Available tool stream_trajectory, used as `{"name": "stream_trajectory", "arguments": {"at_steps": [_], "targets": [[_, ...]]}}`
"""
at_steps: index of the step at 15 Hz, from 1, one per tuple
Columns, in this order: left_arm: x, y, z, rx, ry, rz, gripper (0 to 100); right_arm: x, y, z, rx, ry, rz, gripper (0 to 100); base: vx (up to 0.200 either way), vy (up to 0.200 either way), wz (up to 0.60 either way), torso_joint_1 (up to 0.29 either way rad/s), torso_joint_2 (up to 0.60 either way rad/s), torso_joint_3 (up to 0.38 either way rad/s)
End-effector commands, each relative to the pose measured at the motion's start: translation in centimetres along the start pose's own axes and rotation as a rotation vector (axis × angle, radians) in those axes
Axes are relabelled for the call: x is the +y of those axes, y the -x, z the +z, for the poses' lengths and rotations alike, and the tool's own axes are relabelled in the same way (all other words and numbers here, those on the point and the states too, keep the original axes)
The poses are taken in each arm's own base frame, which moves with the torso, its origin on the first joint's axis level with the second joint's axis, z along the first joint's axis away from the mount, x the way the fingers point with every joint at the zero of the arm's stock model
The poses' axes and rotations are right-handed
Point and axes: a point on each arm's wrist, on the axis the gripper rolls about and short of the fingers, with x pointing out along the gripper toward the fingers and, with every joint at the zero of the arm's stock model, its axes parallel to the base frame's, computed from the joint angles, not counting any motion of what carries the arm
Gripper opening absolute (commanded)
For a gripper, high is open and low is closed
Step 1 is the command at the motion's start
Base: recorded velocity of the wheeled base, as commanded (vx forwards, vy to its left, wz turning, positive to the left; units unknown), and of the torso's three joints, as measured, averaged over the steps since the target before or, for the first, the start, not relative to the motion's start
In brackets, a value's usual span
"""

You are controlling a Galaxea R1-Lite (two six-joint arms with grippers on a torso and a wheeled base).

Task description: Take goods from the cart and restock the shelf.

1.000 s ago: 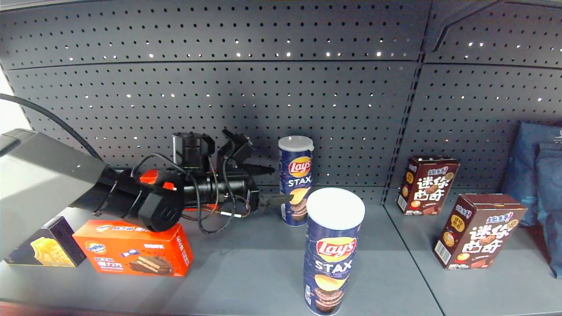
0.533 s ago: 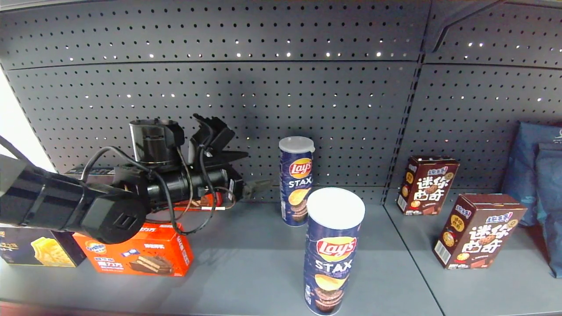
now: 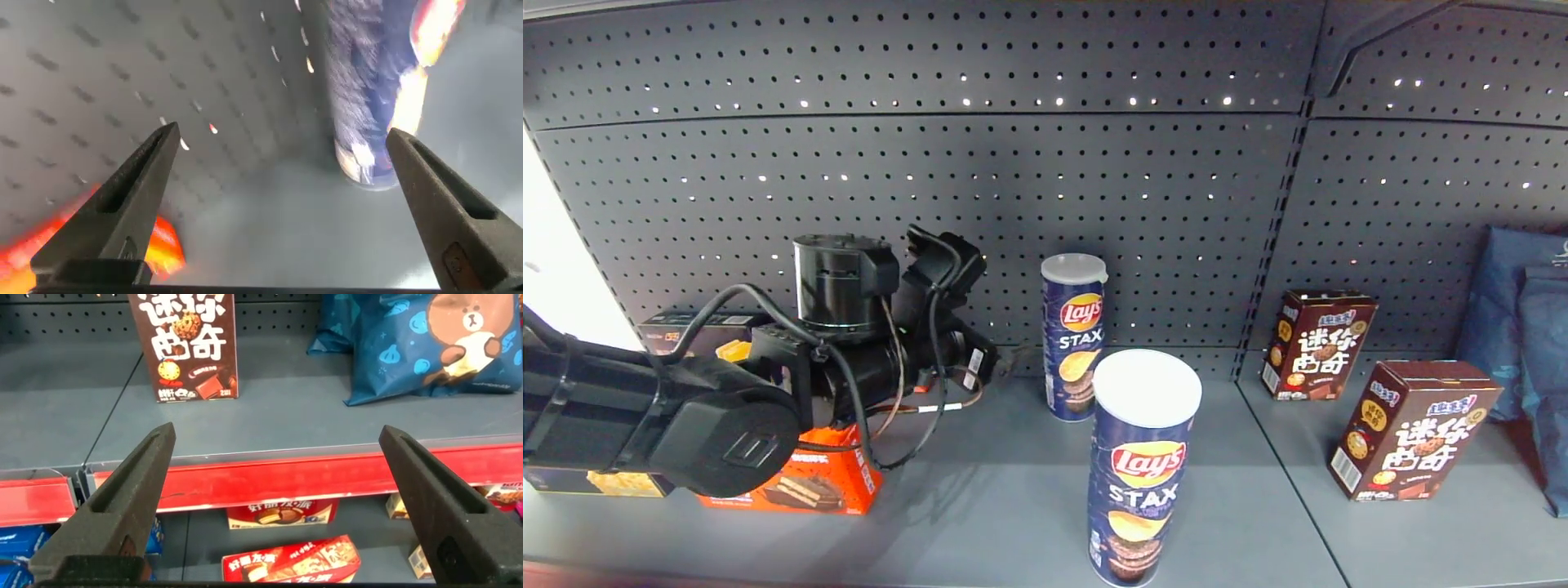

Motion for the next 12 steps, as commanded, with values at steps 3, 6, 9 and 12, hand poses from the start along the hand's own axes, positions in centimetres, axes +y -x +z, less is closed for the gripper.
{"name": "stream_trajectory", "arguments": {"at_steps": [3, 6, 9, 12], "targets": [[-0.4, -0.2, 0.4, 0.019, -0.007, 0.005, 100, 0.0, 0.0, 0.0, 0.002, 0.001, 0.000, 100, 0.000, 0.000, 0.00, 0.000, 0.00, 0.000], [-0.2, -0.4, 0.3, 0.050, -0.059, 0.008, 100, 0.0, 0.0, 0.0, 0.002, -0.003, 0.000, 100, 0.000, 0.000, 0.00, 0.000, 0.00, 0.000], [-0.2, -1.3, 0.1, 0.063, -0.065, 0.004, 100, 0.0, 0.0, 0.0, 0.002, -0.009, 0.000, 100, 0.000, 0.000, 0.00, 0.000, 0.00, 0.000], [-0.4, -2.4, 0.0, 0.068, -0.068, -0.001, 100, 0.0, 0.0, 0.0, 0.002, -0.009, 0.000, 100, 0.000, 0.000, 0.00, 0.000, 0.00, 0.000]]}}
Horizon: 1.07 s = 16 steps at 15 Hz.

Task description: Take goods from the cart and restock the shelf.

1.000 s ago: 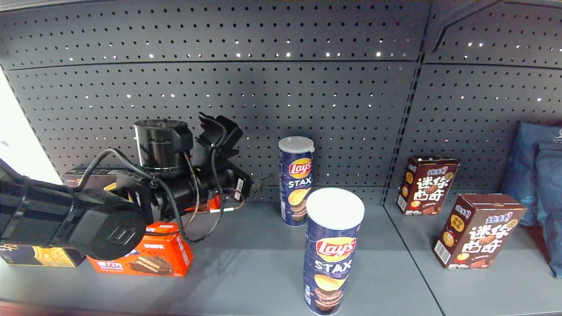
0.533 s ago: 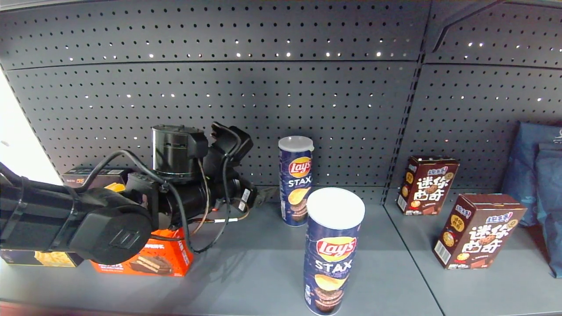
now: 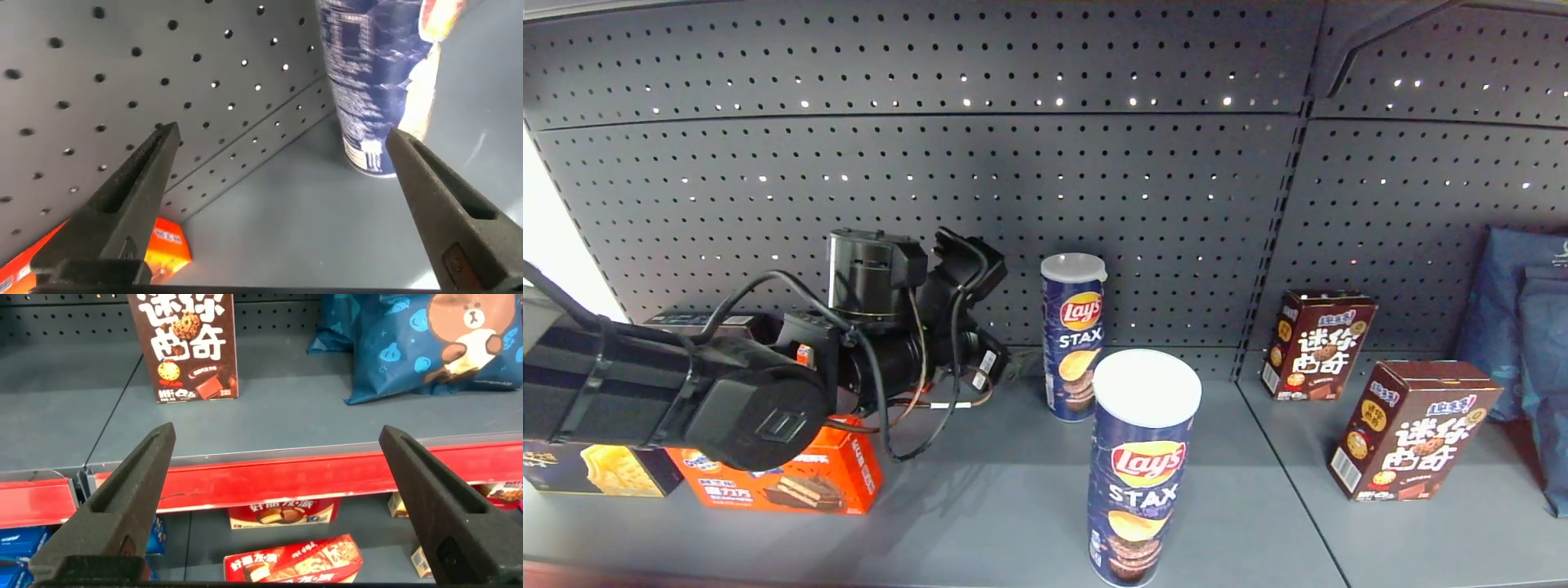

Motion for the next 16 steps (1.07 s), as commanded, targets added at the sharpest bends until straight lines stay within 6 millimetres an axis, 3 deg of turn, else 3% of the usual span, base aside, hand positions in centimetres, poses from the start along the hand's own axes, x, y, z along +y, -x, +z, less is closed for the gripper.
{"name": "stream_trajectory", "arguments": {"at_steps": [1, 9, 16], "targets": [[-0.3, -1.1, -0.4, 0.016, -0.001, -0.009, 100, 0.0, 0.0, 0.0, 0.001, 0.001, 0.000, 100, 0.000, 0.000, 0.00, 0.000, 0.00, 0.000], [-1.0, -3.5, -1.0, 0.031, -0.007, -0.022, 100, 0.0, 0.0, 0.0, 0.001, -0.001, 0.000, 100, 0.000, 0.000, 0.00, 0.000, 0.00, 0.000], [-0.6, -3.8, -1.3, 0.045, -0.004, 0.009, 100, 0.0, 0.0, 0.0, 0.001, -0.001, 0.000, 100, 0.000, 0.000, 0.00, 0.000, 0.00, 0.000]]}}
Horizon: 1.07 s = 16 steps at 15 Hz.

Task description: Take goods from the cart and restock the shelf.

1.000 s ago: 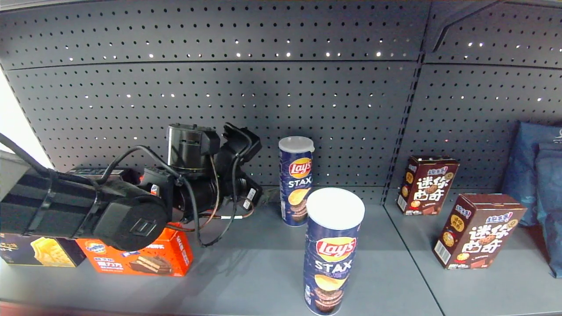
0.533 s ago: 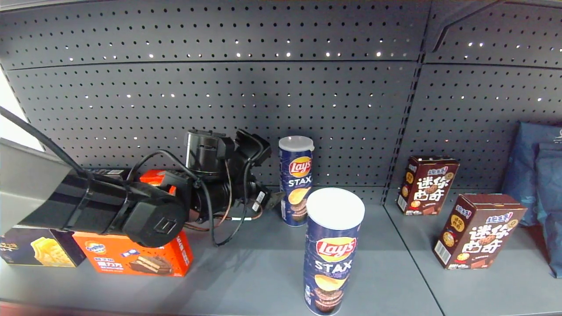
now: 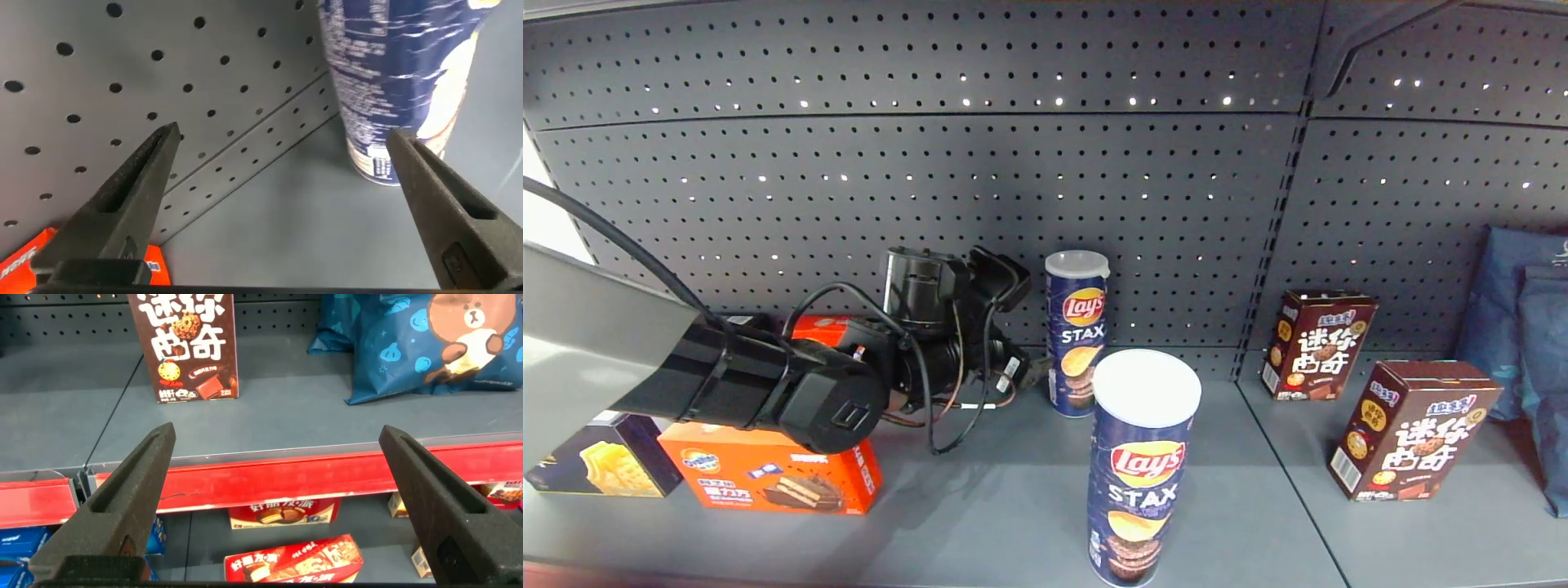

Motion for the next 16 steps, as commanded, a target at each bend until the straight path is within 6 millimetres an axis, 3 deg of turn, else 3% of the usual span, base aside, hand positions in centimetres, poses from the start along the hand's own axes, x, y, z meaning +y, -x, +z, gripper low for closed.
{"name": "stream_trajectory", "arguments": {"at_steps": [1, 16], "targets": [[0.3, -0.1, -0.2, 0.004, 0.003, 0.008, 100, 0.0, 0.0, 0.0, 0.001, 0.001, 0.001, 100, 0.000, 0.000, 0.00, 0.000, 0.00, 0.000], [0.7, -1.9, 0.9, -0.031, 0.011, 0.040, 100, 0.0, 0.0, 0.0, 0.001, 0.001, 0.001, 100, 0.000, 0.000, 0.00, 0.000, 0.00, 0.000]]}}
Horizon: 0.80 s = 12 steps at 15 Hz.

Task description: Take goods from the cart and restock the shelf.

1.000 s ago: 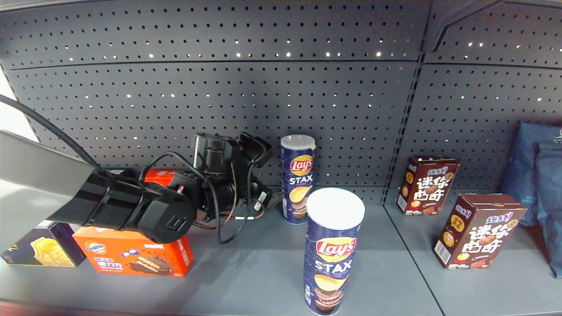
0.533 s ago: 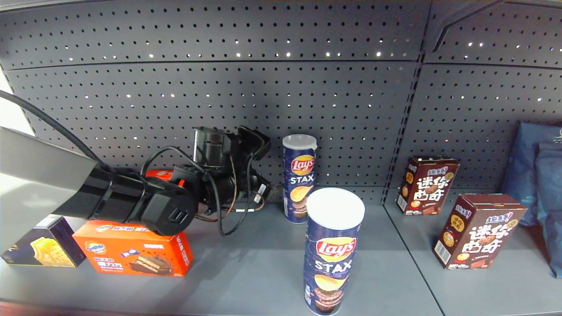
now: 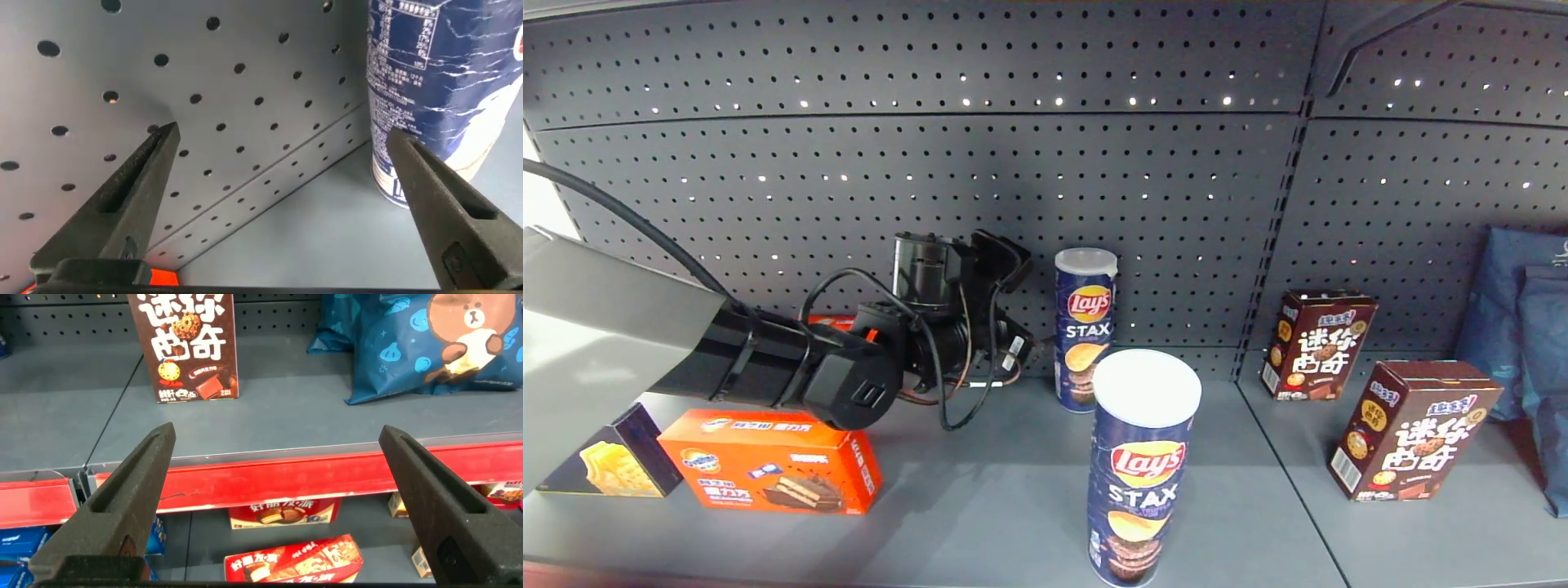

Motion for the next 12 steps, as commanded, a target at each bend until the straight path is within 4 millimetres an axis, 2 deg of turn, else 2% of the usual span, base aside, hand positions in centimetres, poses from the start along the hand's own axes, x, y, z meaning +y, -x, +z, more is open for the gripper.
{"name": "stream_trajectory", "arguments": {"at_steps": [1, 5, 8, 12], "targets": [[-0.1, -0.3, -0.4, 0.012, -0.001, -0.003, 100, 0.0, 0.0, 0.0, 0.001, 0.000, 0.001, 100, 0.000, 0.000, 0.00, 0.000, 0.00, 0.000], [-0.1, -0.3, -0.8, 0.028, 0.008, 0.003, 100, 0.0, 0.0, 0.0, 0.001, 0.000, 0.001, 100, 0.000, 0.000, 0.00, 0.000, 0.00, 0.000], [0.0, 0.7, -1.0, 0.037, 0.009, 0.012, 100, 0.0, 0.0, 0.0, 0.001, 0.000, 0.001, 100, 0.000, 0.000, 0.00, 0.000, 0.00, 0.000], [1.8, 4.1, 2.1, -0.063, 0.027, 0.062, 100, 0.0, 0.0, 0.0, 0.001, 0.000, 0.001, 100, 0.000, 0.000, 0.00, 0.000, 0.00, 0.000]]}}
